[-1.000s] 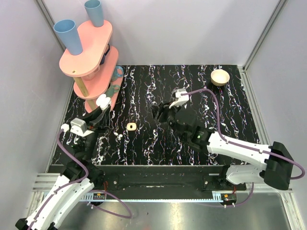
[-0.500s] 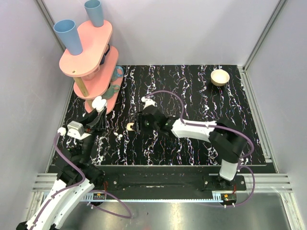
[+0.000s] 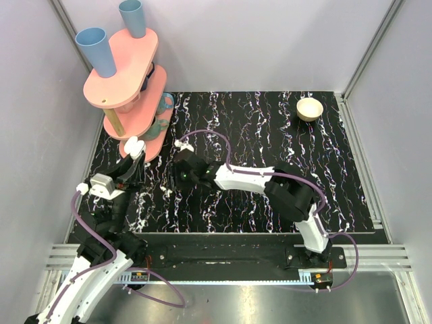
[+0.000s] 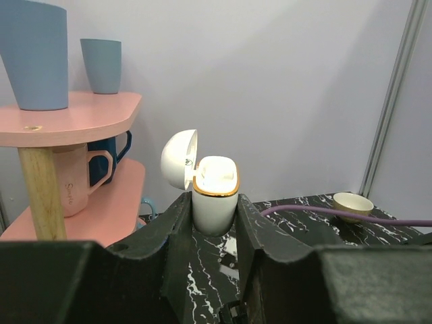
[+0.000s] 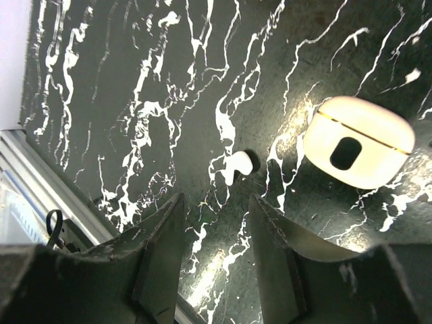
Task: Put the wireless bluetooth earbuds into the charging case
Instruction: Move the right earbud to the center of the board.
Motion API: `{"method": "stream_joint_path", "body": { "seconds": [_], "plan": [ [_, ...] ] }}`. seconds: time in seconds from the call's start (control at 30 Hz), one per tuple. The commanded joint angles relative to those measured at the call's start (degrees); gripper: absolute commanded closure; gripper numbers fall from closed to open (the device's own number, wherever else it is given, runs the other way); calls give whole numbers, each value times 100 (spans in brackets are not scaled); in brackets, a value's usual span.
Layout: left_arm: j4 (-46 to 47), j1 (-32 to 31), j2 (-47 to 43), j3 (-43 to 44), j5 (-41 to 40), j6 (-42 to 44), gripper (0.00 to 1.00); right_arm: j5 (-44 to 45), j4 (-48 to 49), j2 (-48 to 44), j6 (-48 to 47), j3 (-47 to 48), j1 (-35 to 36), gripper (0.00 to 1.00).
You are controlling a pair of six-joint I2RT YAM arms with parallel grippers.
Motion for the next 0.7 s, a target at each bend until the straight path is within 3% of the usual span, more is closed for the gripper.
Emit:
{"method": "stream_joint_path", "body": {
  "seconds": [0.0, 0.67],
  "plan": [
    [43, -2, -144, 236, -168, 84, 100, 291, -556, 390, 284, 557, 145, 50],
    [43, -3, -197, 175, -203, -21, 100, 1415, -1963, 1612, -331, 2262, 532, 53]
  ]
}}
